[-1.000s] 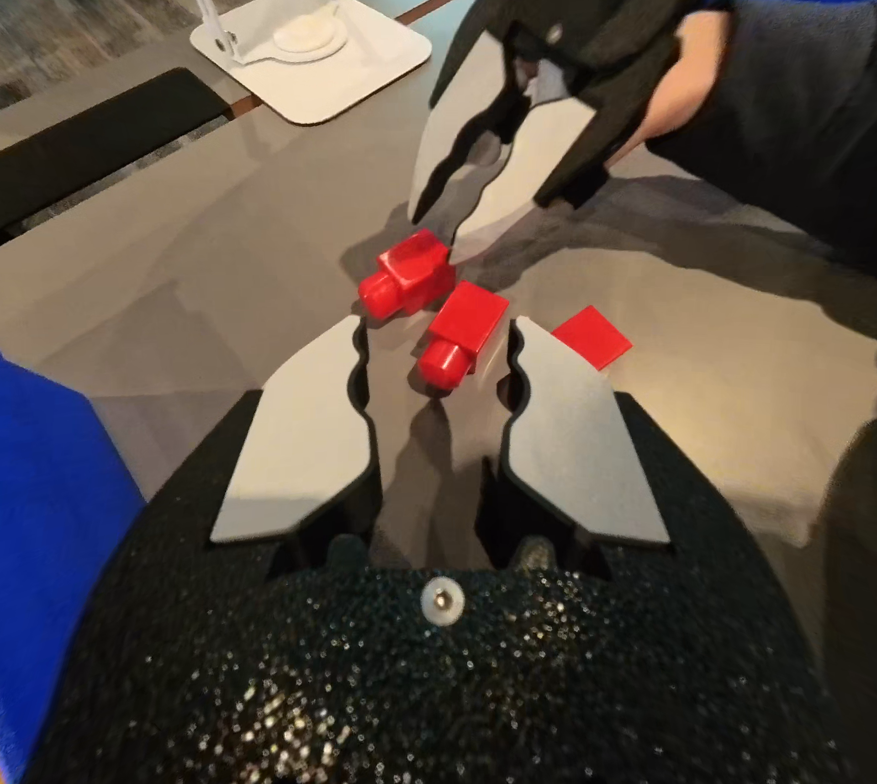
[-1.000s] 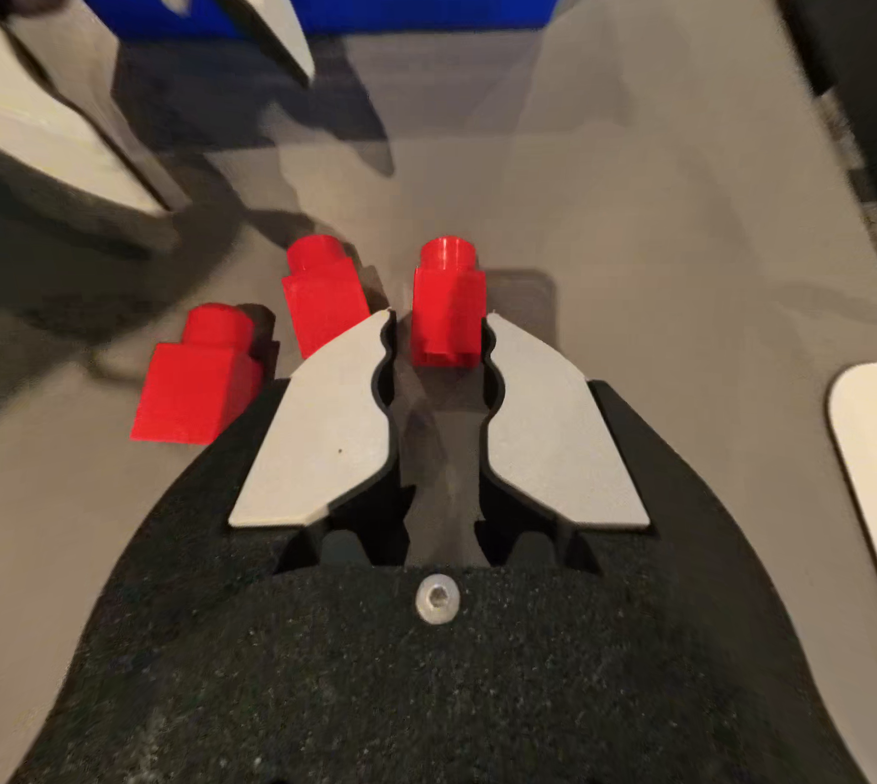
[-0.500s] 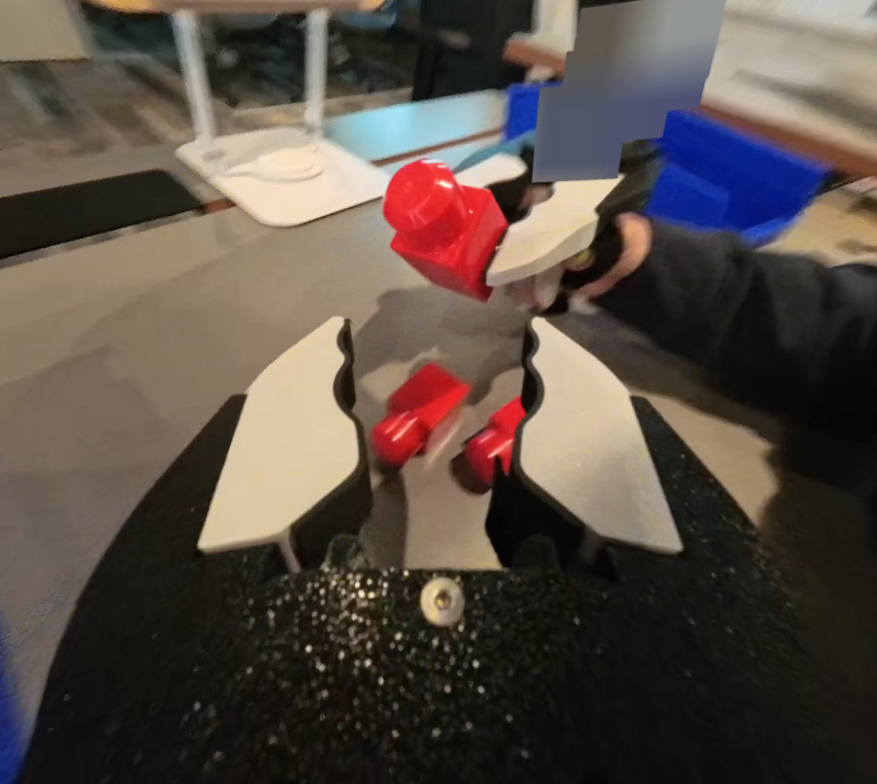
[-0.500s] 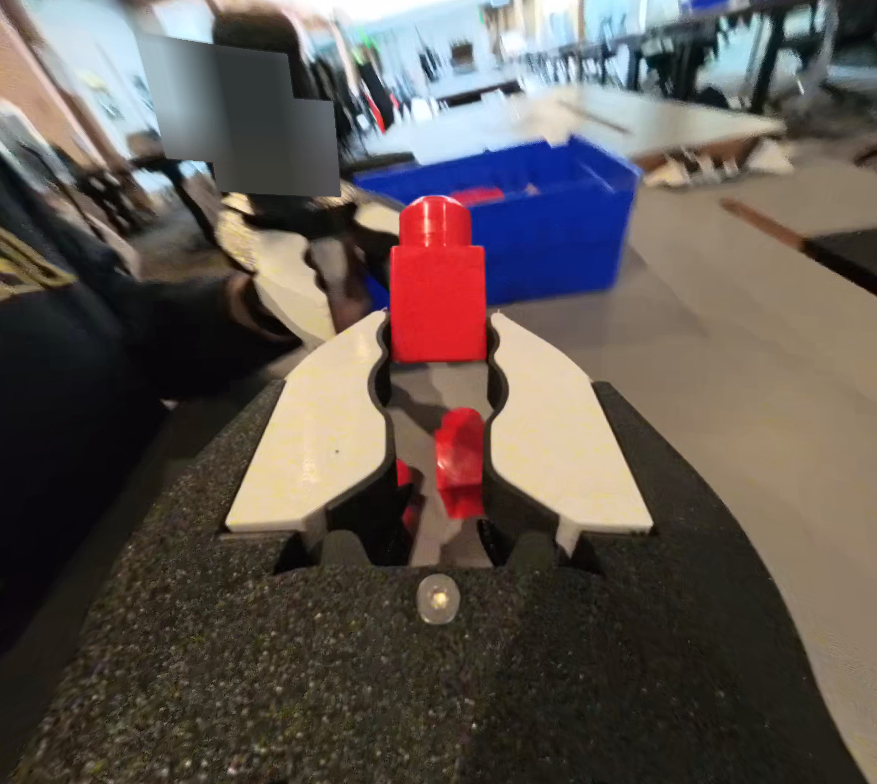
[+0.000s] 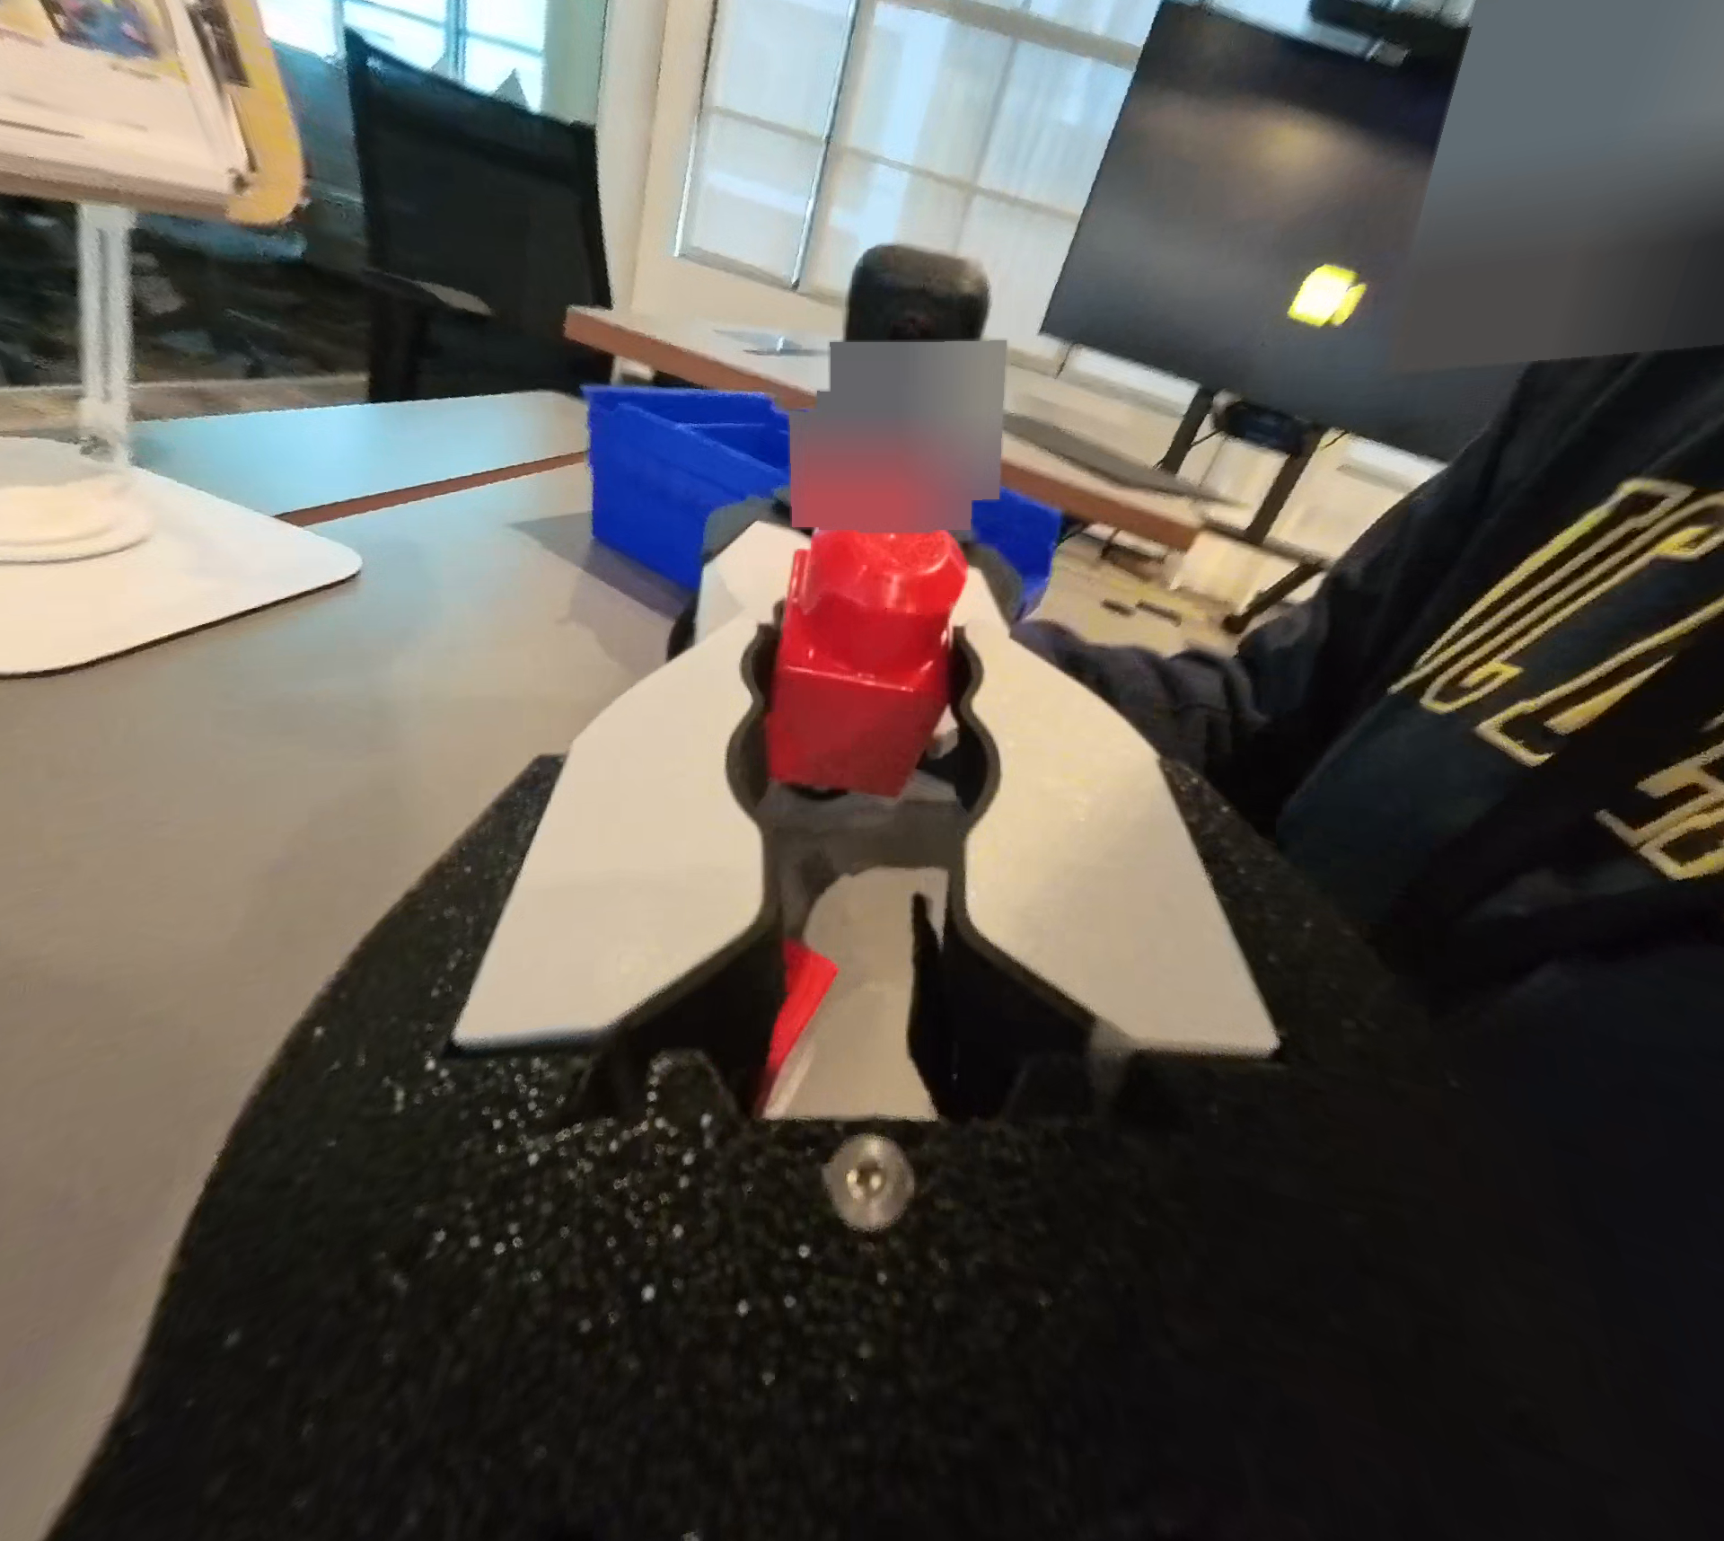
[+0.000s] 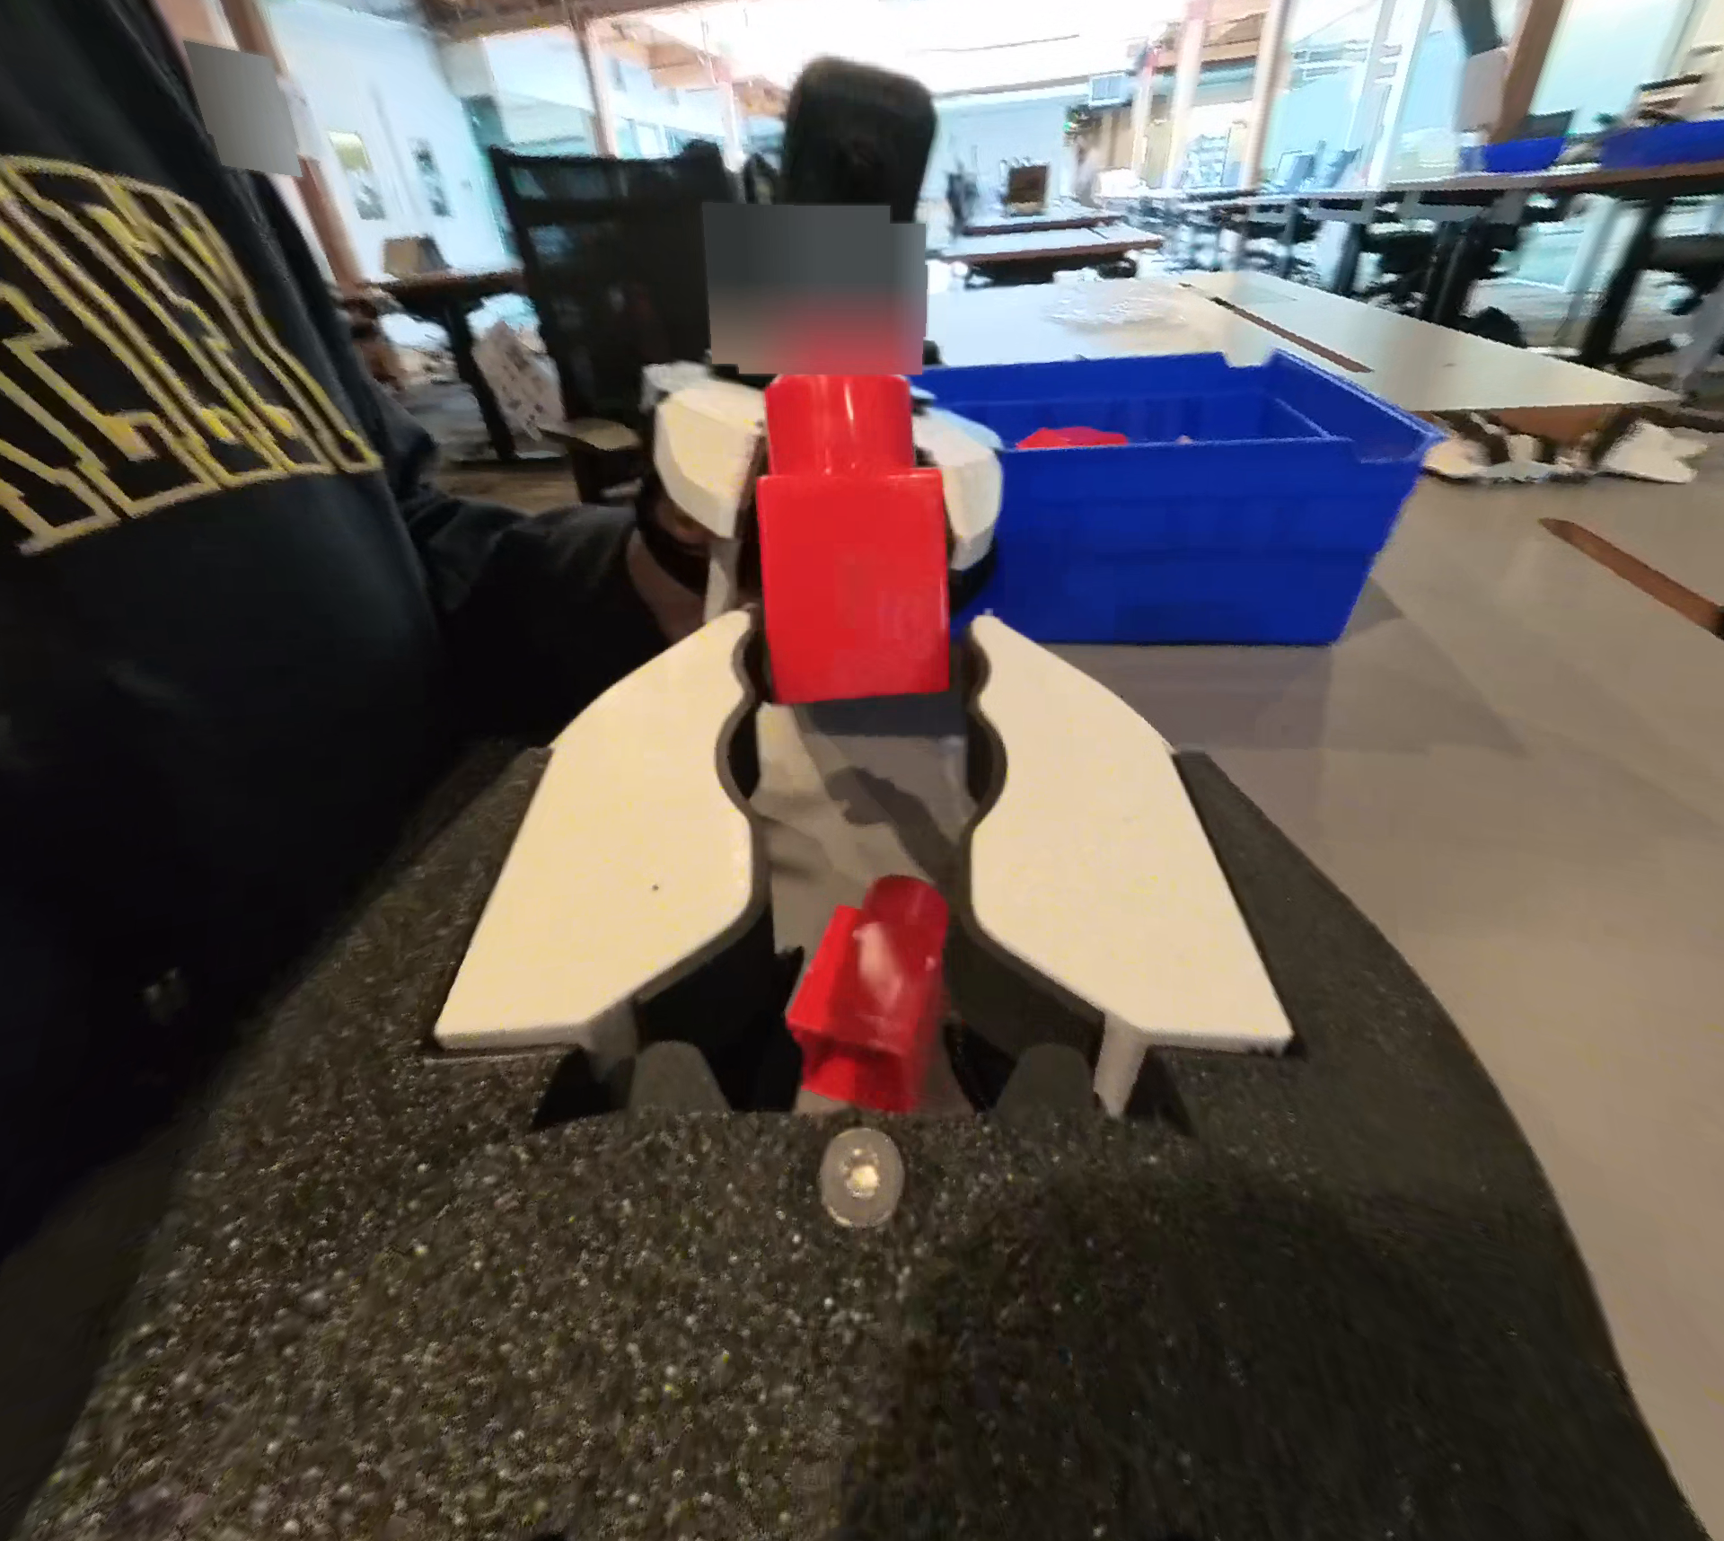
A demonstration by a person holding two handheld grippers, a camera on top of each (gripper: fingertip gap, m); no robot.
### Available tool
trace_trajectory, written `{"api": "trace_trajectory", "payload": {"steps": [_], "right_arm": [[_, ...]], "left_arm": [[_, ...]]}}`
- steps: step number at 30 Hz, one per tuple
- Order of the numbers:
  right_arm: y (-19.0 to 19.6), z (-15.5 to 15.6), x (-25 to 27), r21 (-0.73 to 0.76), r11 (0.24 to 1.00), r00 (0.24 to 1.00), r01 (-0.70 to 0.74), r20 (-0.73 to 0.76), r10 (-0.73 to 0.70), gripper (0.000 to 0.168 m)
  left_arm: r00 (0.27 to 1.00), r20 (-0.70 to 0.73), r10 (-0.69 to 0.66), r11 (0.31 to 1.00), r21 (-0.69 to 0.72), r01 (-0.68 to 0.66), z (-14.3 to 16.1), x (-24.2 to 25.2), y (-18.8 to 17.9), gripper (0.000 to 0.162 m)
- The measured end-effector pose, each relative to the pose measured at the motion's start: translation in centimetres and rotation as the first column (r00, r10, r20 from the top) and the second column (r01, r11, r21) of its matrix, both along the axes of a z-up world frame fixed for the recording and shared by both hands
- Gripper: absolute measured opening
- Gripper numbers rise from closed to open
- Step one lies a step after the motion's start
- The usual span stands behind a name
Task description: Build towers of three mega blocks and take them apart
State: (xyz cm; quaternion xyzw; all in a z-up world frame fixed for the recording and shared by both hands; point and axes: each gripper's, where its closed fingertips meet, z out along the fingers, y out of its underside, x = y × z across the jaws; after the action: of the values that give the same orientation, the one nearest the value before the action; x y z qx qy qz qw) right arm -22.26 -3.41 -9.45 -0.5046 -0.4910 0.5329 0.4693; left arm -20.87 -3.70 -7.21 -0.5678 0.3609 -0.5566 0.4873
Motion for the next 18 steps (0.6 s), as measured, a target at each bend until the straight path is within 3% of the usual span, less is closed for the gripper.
{"api": "trace_trajectory", "payload": {"steps": [2, 5, 10, 13, 18], "right_arm": [[0.8, 0.6, 0.9, -0.009, 0.999, 0.999, 0.054, -0.003, -0.054, 0.053], [0.4, 2.3, 1.5, 0.013, 0.999, 0.999, 0.049, -0.007, -0.049, 0.047], [-1.1, 0.7, -0.2, 0.122, 0.993, 0.971, 0.002, 0.235, -0.030, 0.039], [-1.4, -0.8, -0.2, 0.139, 0.990, 0.940, -0.025, 0.341, -0.025, 0.030], [-1.5, -1.0, 0.0, 0.133, 0.991, 0.947, -0.015, 0.321, -0.029, 0.028]], "left_arm": [[0.993, -0.109, 0.047, 0.999, 0.027, -0.044, -0.8, -0.4, 0.5, 0.036], [0.949, -0.299, 0.105, 0.992, 0.104, -0.077, -2.3, -1.0, 0.8, 0.036], [0.826, -0.544, 0.150, 0.971, 0.238, -0.019, -4.6, -0.7, 0.3, 0.036], [0.799, -0.586, 0.138, 0.967, 0.255, 0.020, -5.1, -0.1, -0.2, 0.036], [0.804, -0.586, 0.095, 0.976, 0.214, 0.041, -5.4, 0.2, -0.6, 0.036]]}}
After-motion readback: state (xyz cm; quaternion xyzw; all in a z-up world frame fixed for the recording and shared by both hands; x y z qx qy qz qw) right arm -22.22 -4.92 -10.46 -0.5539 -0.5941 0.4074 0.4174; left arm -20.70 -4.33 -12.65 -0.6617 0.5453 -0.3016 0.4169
